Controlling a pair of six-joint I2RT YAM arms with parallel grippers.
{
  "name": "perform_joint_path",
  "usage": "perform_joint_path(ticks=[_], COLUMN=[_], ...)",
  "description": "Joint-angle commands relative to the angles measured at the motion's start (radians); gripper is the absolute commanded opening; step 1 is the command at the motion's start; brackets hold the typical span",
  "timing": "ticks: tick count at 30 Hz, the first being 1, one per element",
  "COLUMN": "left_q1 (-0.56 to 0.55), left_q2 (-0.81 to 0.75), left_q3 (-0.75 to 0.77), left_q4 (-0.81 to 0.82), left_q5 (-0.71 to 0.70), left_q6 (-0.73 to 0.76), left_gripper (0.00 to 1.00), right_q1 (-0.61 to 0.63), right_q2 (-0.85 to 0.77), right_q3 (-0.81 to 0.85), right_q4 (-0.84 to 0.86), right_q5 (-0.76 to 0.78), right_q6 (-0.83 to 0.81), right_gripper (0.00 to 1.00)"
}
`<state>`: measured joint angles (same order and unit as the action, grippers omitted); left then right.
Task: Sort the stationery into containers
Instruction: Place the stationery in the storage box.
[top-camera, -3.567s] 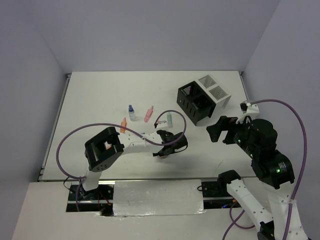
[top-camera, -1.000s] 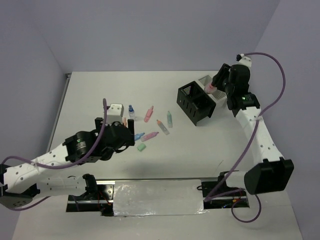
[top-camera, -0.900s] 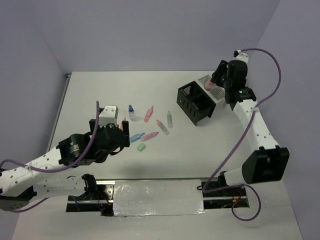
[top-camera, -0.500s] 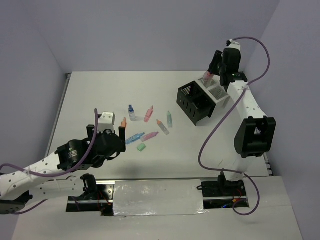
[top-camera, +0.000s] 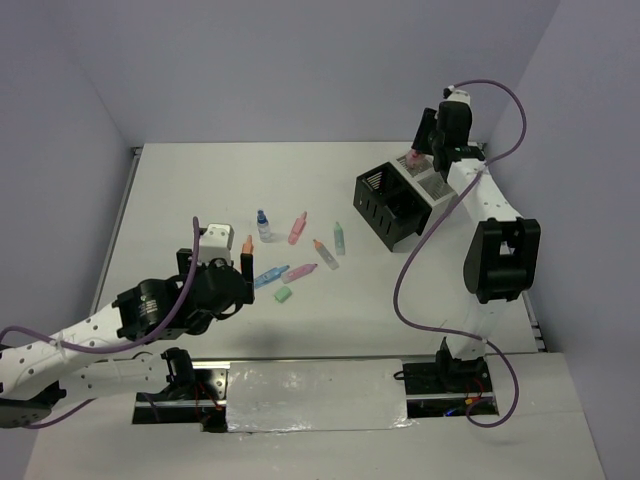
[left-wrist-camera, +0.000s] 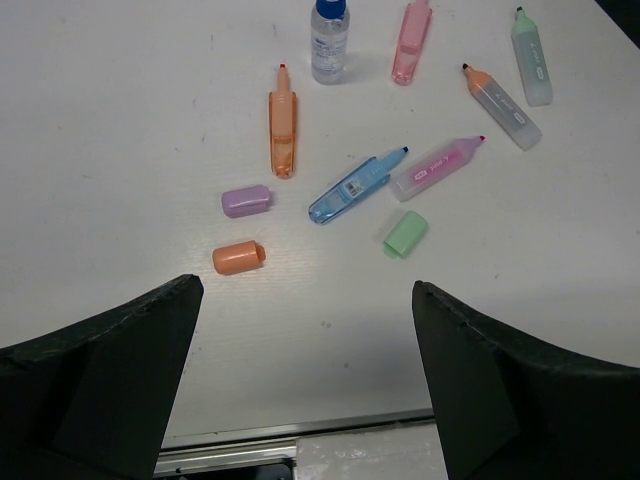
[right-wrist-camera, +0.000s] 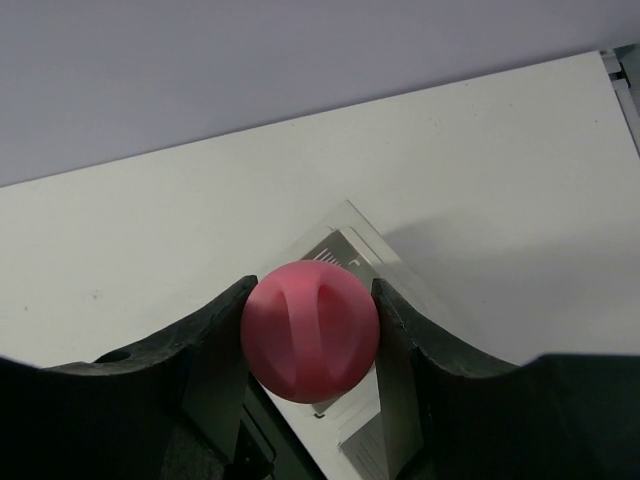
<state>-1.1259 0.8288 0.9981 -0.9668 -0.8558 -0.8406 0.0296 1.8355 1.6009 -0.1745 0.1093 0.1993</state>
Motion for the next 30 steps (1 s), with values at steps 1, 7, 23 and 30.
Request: perform_joint_path(ticks=[1,7,23,30], left_q1=[0.005,0.005,0.055,0.415], left_q2=[-0.010,-0.019,0.029,0.165], left_q3=[-0.001,-0.007,-0.029,-0.099], left_q4=[0.013,0.008,0.023,0.282], left_q5=[-0.008,-0.002,0.017,0.380], left_q6=[0.000,-0.009,-0.112,0.090], left_gripper=[0.99,0.99,0.99,0.99], right_q1=[-0.007,-0.007,0.142,0.462], right_q2=[-0.028,-0.036,-0.258,-0.372], right_q3=[-0.010,-0.006,0.031,-0.183], right_q4=[0.095,0.069,-0.169,-0.269], right_q5=[0.032,0.029,-0.043,0.044], right_q6=[-0.023,-0.021,0.051,0.132], right_gripper=[0.21,0.62,1.00,1.00])
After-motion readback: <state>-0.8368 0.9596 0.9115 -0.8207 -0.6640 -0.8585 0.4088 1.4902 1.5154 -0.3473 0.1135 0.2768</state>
